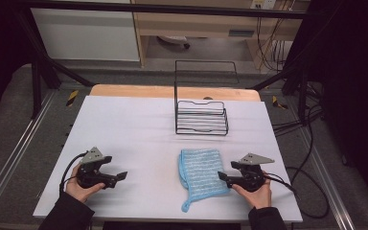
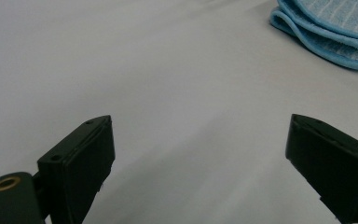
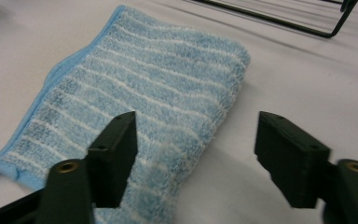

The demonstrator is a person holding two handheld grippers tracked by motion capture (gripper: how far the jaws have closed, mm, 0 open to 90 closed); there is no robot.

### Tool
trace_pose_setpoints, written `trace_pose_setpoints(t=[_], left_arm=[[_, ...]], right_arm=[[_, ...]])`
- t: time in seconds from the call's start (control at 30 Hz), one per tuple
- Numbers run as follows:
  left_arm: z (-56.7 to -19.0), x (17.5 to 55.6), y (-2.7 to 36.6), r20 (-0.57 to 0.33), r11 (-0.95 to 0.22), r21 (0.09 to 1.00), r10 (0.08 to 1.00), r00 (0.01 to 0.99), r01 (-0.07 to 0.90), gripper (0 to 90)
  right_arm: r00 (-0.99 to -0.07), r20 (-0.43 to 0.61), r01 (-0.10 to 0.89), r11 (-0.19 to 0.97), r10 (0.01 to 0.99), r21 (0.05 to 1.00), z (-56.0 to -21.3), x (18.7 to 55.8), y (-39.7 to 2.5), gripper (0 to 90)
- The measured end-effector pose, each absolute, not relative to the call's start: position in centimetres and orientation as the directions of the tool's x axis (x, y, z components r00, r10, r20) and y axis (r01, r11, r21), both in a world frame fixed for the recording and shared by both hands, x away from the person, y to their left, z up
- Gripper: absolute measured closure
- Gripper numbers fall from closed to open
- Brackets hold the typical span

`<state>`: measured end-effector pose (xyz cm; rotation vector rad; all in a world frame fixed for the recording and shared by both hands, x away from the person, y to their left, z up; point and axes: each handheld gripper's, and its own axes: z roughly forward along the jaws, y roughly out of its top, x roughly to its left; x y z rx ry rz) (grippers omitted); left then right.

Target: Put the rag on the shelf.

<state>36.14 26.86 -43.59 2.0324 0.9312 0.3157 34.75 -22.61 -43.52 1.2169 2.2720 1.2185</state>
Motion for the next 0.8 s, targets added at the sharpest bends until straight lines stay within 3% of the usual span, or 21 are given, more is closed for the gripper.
trace_pose_setpoints(t=[0.3,0.8], left_arm=[[-43.1,36.2,25.6,-0.106,-0.360,0.793,0.714,0.692,0.492,7.8],[-40.7,37.5,20.5,-0.110,-0.351,0.800,0.710,0.695,0.486,8.2]], right_arm=[[-0.607,0.157,0.540,0.259,0.779,0.801,-43.8,35.8,-23.4,8.3],[-0.613,0.156,0.519,0.245,0.775,0.819,-43.5,36.1,-24.1,4.5]])
